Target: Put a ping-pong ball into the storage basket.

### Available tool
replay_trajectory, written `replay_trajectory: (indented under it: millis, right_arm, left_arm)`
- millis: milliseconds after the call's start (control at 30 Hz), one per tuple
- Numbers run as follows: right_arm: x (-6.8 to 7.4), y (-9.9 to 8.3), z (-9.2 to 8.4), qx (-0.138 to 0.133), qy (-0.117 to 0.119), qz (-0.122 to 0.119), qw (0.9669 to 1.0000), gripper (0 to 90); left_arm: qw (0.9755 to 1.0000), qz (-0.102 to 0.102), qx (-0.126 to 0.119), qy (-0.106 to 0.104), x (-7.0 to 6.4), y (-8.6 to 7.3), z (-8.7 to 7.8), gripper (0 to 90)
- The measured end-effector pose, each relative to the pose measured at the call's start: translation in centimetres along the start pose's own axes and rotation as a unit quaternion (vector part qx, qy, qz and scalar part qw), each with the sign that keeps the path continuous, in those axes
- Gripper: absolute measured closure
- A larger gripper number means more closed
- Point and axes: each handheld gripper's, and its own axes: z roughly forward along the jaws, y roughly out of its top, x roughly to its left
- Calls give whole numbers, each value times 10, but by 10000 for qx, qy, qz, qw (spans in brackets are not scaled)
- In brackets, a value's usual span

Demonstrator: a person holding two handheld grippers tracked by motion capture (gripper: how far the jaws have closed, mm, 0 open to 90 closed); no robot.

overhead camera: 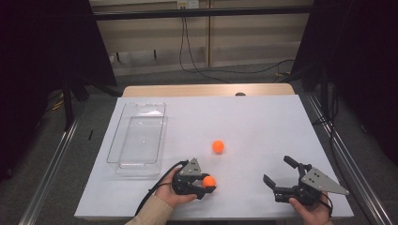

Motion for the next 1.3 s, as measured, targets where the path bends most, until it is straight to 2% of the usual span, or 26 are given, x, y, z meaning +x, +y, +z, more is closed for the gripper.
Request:
replay_trajectory:
  millis: [400, 700, 1300]
  right_arm:
    - [0, 0, 0, 0, 0, 3, 10000, 24]
    - [0, 0, 0, -4, 7, 5, 10000, 24]
    - [-1, 0, -1, -25, 13, 17, 10000, 24]
  left_arm:
    - [9996, -251, -149, -14, 5, 2, -8, 510]
    - [9990, -367, -243, 13, 7, 5, -14, 510]
    - [9969, -648, -429, 115, 15, 14, -24, 510]
